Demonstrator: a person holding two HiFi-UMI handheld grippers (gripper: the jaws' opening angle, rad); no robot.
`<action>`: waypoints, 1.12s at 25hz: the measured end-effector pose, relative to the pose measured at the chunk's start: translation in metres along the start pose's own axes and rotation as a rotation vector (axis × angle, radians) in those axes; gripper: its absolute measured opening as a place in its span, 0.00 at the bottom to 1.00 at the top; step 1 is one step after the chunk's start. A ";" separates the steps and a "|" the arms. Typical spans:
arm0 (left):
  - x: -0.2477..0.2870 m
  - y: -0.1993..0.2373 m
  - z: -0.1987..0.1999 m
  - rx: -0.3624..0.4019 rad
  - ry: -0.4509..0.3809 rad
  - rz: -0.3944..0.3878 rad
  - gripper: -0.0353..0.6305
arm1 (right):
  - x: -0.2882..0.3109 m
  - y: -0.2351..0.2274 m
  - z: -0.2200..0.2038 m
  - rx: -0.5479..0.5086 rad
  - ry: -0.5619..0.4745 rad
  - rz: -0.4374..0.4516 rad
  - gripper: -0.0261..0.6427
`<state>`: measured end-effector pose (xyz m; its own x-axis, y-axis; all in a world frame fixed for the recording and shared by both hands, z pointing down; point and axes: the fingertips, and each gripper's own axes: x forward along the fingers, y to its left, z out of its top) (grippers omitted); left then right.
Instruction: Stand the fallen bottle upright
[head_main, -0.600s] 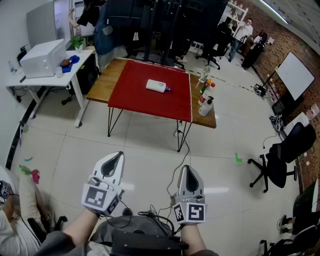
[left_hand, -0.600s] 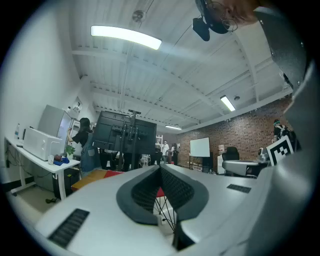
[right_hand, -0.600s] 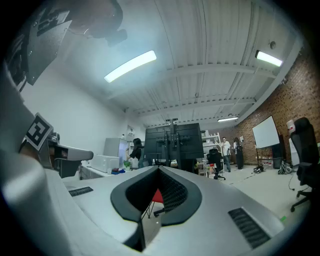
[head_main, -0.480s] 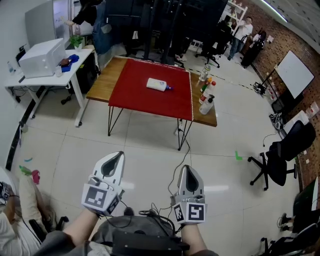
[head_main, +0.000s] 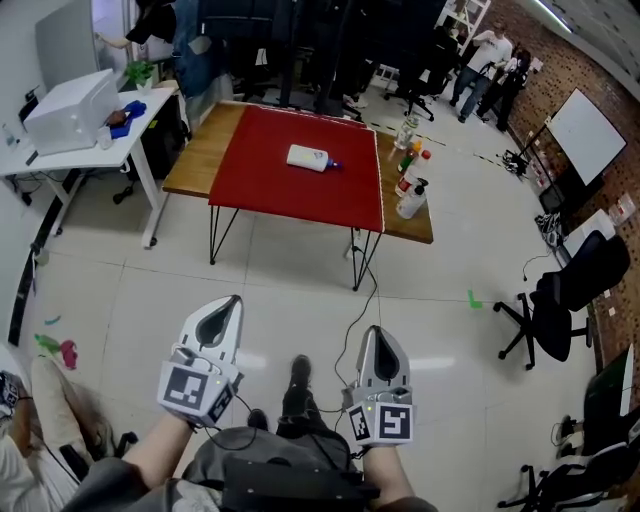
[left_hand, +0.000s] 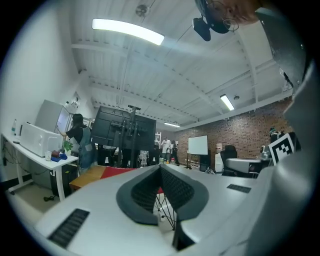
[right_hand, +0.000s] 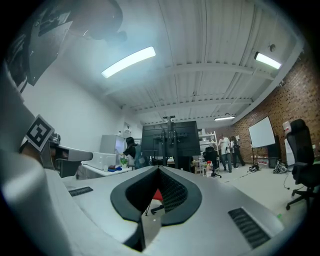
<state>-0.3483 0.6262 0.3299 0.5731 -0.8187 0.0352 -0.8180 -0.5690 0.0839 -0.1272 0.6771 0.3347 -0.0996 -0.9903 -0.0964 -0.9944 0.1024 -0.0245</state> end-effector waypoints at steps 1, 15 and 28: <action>0.006 0.000 0.001 0.003 0.005 0.008 0.09 | 0.004 -0.005 -0.003 0.002 0.001 -0.001 0.06; 0.175 0.027 -0.016 0.026 0.004 0.058 0.09 | 0.166 -0.110 -0.042 0.050 -0.005 0.032 0.06; 0.304 0.055 -0.006 0.039 0.027 0.125 0.09 | 0.300 -0.178 -0.055 0.054 0.006 0.088 0.06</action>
<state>-0.2193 0.3465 0.3514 0.4673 -0.8814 0.0697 -0.8841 -0.4657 0.0385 0.0181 0.3570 0.3646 -0.1865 -0.9779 -0.0944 -0.9786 0.1934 -0.0699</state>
